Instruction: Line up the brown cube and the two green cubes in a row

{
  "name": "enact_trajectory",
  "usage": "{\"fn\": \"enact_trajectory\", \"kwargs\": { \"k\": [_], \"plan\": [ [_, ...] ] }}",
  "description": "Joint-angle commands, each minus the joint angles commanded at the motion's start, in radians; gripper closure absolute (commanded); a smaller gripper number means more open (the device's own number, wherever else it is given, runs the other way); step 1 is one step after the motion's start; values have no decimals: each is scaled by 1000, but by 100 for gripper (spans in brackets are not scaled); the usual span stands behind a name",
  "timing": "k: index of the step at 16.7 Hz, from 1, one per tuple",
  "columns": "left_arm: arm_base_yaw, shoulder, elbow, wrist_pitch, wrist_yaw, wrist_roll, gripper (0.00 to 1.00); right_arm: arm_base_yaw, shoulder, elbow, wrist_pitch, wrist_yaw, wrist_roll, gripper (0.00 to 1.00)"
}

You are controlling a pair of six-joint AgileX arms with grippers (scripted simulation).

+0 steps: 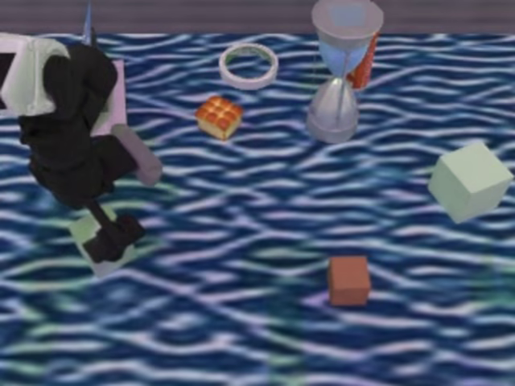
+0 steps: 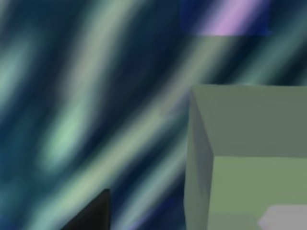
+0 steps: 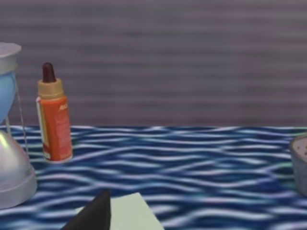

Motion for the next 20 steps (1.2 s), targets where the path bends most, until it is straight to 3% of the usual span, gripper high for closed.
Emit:
{"fn": "enact_trajectory", "kwargs": {
  "k": [4,9,20],
  "plan": [
    [2,57,-77,135,0,3,0,0,0,0,0,0,0,0],
    [2,65,-88,152,0,3,0,0,0,0,0,0,0,0],
    [2,65,-88,152,0,3,83,0,0,0,0,0,0,0]
  ]
}}
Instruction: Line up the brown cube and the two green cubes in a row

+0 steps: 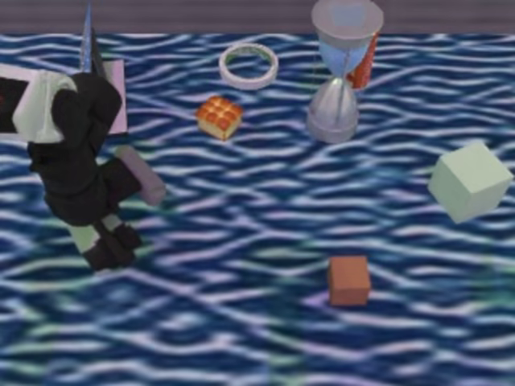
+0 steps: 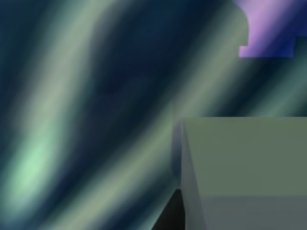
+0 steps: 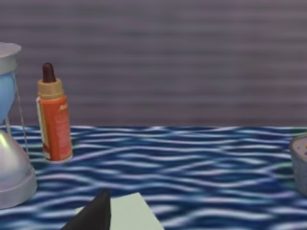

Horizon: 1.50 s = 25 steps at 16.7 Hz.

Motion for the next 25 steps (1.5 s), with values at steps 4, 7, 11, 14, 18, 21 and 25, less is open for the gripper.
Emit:
{"fn": "enact_trajectory", "kwargs": {
  "k": [4,7,11,14,18,21,25],
  "plan": [
    [0,0,0,0,0,0,100,0,0,0,0,0,0,0],
    [0,0,0,0,0,0,100,0,0,0,0,0,0,0],
    [-2,-24,6,-17,11,-7,100,0,0,0,0,0,0,0],
    [-1,-39,32,-58,11,-5,100,0,0,0,0,0,0,0],
    [14,-101,113,-206,10,-11,100,0,0,0,0,0,0,0],
    [16,-136,151,-274,10,-10,100,0,0,0,0,0,0,0],
    [12,-133,150,-273,10,-8,100,0,0,0,0,0,0,0]
  ]
}}
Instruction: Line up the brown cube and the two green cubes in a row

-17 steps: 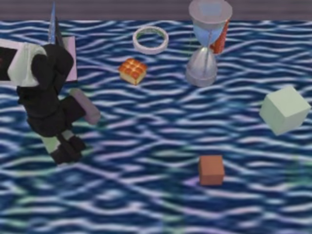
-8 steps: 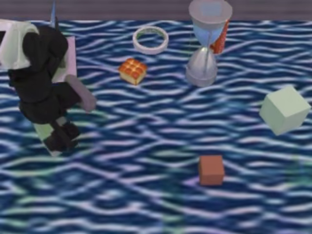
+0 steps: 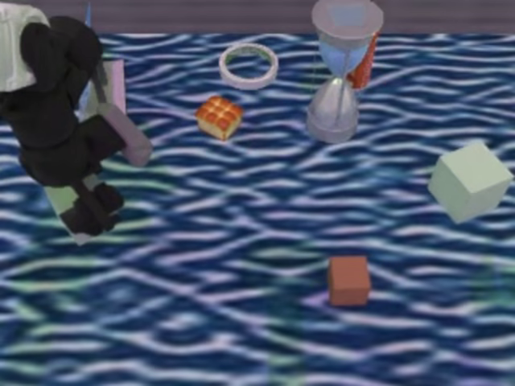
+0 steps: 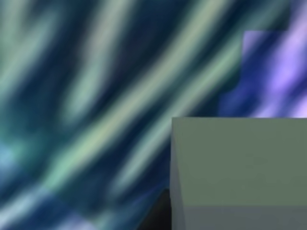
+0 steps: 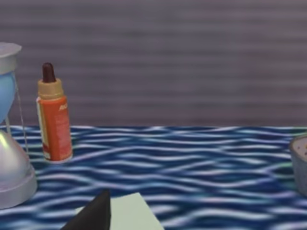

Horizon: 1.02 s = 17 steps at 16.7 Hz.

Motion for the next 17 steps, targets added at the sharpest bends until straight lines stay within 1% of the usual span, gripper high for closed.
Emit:
{"fn": "enact_trajectory", "kwargs": {
  "k": [2,3,5,7,11,13,15,17],
  "plan": [
    [-15,8,14,-6,0,2,100,0,0,0,0,0,0,0],
    [-38,20,34,-15,0,5,100,0,0,0,0,0,0,0],
    [-113,56,91,-43,0,13,100,0,0,0,0,0,0,0],
    [-222,99,165,-77,0,20,100,0,0,0,0,0,0,0],
    [-468,184,322,-147,0,33,100,0,0,0,0,0,0,0],
    [-559,214,384,-174,0,38,100,0,0,0,0,0,0,0],
    [-610,232,422,-190,0,42,100,0,0,0,0,0,0,0],
    [-619,235,429,-193,0,43,100,0,0,0,0,0,0,0]
  ]
}}
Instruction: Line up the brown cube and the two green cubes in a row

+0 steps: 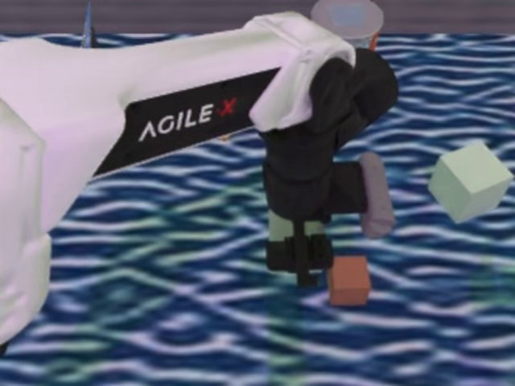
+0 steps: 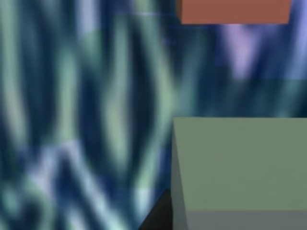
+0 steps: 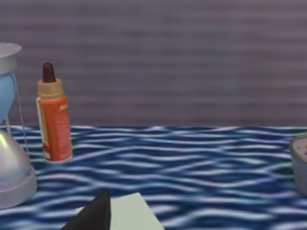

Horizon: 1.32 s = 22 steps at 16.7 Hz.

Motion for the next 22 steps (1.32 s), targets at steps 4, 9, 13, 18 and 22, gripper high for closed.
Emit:
{"fn": "enact_trajectory", "kwargs": {
  "k": [4,9,13,18,22],
  "plan": [
    [3,-4,-5,6,0,1,100,0,0,0,0,0,0,0],
    [3,37,-94,136,0,-2,100,0,0,0,0,0,0,0],
    [-1,73,-164,237,1,0,100,0,0,0,0,0,0,0],
    [-1,74,-167,241,1,0,92,0,0,0,0,0,0,0],
    [-1,74,-167,241,1,0,62,0,0,0,0,0,0,0]
  ]
}}
